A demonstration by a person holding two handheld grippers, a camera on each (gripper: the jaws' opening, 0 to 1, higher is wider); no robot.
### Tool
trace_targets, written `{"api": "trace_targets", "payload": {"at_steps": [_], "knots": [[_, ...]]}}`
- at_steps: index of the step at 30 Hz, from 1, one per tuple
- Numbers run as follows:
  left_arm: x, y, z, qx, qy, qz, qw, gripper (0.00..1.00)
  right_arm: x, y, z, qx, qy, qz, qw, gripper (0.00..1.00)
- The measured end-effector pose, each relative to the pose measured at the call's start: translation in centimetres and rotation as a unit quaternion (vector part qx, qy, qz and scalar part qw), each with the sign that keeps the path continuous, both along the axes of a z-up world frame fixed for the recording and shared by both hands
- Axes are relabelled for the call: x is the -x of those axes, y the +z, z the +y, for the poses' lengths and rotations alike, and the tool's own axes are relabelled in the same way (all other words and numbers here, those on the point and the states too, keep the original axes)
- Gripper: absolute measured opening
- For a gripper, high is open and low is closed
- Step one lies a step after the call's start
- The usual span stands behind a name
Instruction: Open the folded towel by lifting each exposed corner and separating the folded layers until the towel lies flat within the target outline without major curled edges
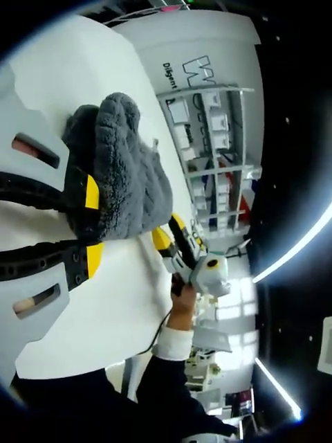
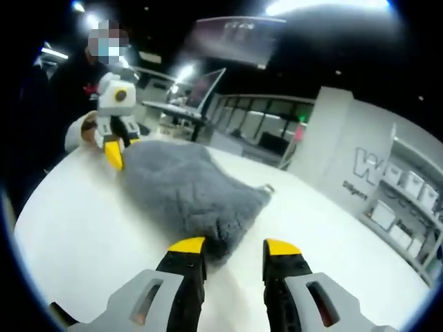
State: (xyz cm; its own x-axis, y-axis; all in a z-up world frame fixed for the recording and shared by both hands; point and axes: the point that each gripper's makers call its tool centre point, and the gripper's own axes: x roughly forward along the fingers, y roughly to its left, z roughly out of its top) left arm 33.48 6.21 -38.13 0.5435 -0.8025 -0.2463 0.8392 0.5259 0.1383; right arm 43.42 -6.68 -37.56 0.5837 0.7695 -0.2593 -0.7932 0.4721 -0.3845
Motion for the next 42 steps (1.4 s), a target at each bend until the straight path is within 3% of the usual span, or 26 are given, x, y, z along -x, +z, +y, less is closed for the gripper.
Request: {"api": "trace_targets", "payload": {"at_steps": [7, 17, 36, 42], "knots": [[0.8, 0.5, -0.5, 0.019, -0.024, 0.005, 0.9995, 0.13, -0.4, 0.0, 0.0, 0.008, -0.012, -0.013, 0.9998, 0.23], [1.4, 0.3, -1.1, 0.017, -0.035, 0.007, 0.9992, 0.10, -1.1, 0.4, -0.2, 0.018, -0.032, -0.041, 0.9985, 0.26], [2.4, 0.0, -2.1, 0.016, -0.046, 0.015, 0.9987, 0.04, -1.4, 0.4, 0.3, 0.039, -0.036, -0.070, 0.9962, 0.12], [2.9, -0.1, -2.5, 0.023, -0.050, 0.040, 0.9977, 0.03, -0.9, 0.1, 1.0, 0.043, -0.026, -0.071, 0.9962, 0.06]]}}
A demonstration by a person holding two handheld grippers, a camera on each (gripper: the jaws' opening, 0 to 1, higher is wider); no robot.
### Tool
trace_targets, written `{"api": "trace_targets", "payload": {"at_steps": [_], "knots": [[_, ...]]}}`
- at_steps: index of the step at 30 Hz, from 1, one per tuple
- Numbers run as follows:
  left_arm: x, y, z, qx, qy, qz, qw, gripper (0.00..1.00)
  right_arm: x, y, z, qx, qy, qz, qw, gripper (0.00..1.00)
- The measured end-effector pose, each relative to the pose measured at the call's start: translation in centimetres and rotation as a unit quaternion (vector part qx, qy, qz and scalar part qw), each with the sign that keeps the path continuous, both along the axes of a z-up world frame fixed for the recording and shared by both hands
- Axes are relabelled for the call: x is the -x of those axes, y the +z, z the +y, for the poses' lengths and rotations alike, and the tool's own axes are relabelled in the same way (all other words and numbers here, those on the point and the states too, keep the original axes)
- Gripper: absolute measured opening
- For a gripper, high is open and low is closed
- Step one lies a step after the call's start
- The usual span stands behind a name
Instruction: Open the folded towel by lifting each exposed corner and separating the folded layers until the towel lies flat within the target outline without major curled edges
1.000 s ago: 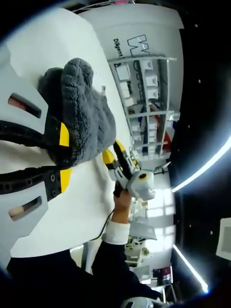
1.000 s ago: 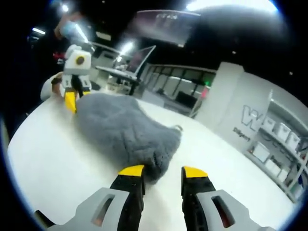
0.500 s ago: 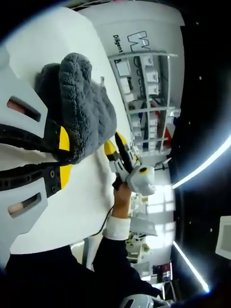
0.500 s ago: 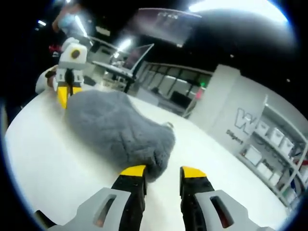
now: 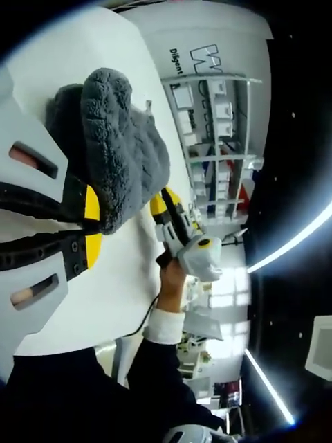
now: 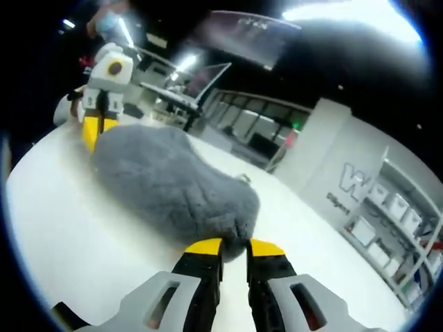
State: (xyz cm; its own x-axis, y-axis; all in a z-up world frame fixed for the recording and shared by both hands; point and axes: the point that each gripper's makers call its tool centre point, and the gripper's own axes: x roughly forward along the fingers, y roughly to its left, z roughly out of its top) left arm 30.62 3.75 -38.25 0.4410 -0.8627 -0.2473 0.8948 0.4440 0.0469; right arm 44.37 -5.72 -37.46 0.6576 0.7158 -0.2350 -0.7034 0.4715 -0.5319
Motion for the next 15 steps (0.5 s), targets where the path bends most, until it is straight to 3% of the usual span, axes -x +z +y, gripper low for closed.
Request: {"api": "trace_targets", "payload": {"at_steps": [7, 15], "knots": [[-0.16, 0.02, -0.25, -0.004, -0.008, -0.001, 1.0000, 0.03, 0.07, 0.01, 0.29, -0.001, 0.000, -0.002, 1.0000, 0.05], [-0.66, -0.09, -0.33, 0.002, -0.010, 0.028, 0.9996, 0.02, 0.03, -0.14, 0.81, 0.002, -0.004, -0.005, 1.0000, 0.04]]}}
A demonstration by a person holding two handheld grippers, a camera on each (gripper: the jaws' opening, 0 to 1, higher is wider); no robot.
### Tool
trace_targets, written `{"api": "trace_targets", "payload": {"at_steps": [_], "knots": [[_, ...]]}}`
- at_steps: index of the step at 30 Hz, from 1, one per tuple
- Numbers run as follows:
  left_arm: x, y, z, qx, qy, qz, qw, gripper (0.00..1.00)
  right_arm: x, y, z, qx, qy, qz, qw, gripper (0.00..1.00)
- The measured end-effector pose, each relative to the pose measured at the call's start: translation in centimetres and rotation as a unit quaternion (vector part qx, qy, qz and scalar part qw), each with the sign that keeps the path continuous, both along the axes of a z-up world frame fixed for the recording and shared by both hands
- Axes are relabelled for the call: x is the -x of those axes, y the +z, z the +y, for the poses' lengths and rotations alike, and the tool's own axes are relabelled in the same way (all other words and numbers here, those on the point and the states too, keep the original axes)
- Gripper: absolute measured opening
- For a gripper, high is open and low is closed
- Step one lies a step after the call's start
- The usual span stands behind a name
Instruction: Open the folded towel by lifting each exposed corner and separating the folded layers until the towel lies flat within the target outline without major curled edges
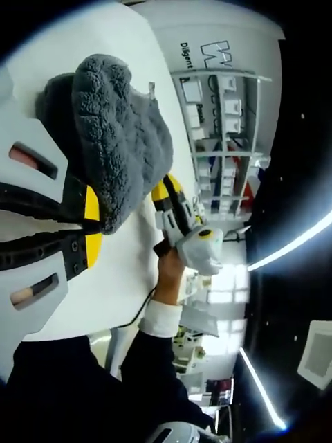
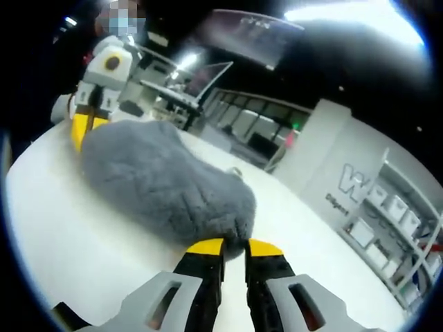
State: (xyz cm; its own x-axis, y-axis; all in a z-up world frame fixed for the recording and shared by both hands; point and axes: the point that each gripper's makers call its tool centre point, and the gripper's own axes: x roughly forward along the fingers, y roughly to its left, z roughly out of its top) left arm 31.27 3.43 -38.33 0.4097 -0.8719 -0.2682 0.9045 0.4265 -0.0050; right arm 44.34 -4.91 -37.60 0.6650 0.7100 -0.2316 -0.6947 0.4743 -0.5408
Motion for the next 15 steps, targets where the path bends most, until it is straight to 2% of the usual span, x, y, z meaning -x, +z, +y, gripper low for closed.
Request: {"api": "trace_targets", "payload": {"at_steps": [8, 15], "knots": [[0.0, 0.0, -0.5, -0.002, 0.001, 0.002, 1.0000, 0.02, -0.2, 0.1, 0.0, -0.010, -0.004, 0.008, 0.9999, 0.02], [0.5, -0.3, -1.3, -0.016, -0.002, -0.012, 0.9998, 0.02, -0.2, 0.0, 0.0, -0.011, -0.005, 0.011, 0.9999, 0.00]]}}
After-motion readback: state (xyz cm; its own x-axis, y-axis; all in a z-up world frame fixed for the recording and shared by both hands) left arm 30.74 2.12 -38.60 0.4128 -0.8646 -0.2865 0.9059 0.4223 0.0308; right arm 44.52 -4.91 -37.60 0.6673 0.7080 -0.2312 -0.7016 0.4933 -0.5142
